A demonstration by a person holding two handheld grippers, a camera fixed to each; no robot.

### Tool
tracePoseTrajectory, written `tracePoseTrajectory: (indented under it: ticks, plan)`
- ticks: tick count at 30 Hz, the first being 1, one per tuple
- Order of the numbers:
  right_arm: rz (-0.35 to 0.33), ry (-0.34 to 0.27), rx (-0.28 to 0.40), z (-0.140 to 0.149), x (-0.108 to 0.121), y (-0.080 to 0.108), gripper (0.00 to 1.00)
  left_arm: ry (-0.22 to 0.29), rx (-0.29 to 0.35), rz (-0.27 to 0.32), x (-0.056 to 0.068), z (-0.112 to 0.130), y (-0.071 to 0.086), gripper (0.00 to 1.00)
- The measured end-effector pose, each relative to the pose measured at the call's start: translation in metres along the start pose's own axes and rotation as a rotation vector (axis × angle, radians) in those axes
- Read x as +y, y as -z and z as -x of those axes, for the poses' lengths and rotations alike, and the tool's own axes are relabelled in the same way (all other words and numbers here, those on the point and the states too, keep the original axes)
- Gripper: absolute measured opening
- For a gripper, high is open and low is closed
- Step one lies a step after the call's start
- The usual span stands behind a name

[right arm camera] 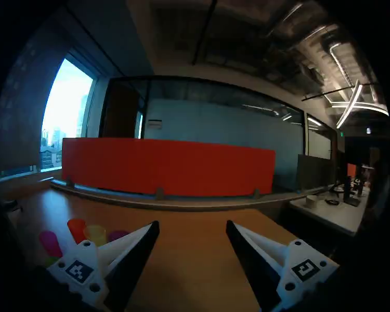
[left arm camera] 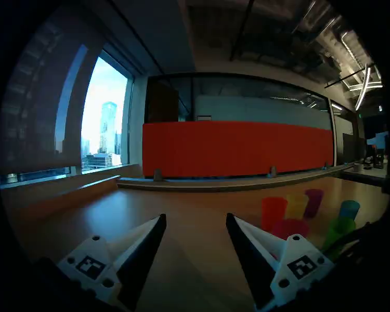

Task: Pour water

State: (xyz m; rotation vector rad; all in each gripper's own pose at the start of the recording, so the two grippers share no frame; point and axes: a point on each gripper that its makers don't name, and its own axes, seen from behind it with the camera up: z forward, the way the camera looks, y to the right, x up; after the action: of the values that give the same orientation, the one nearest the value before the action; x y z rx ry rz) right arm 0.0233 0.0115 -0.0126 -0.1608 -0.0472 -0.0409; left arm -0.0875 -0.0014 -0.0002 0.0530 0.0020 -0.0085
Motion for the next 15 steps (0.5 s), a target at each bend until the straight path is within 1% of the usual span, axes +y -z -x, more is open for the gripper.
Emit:
tracePoseTrajectory:
  ticks: [5,15]
  plan:
    - [-0.005,0.002,0.003,-0.0016,-0.0013,0.001,0.99,-0.001,0.0,0.0,0.0002,0.0,-0.0001,0.85]
    - [-0.015,-0.014,0.041,-0.0036,0.004,0.0055,0.99,-0.001,0.0,0.0,0.0002,0.0005,0.0,0.84]
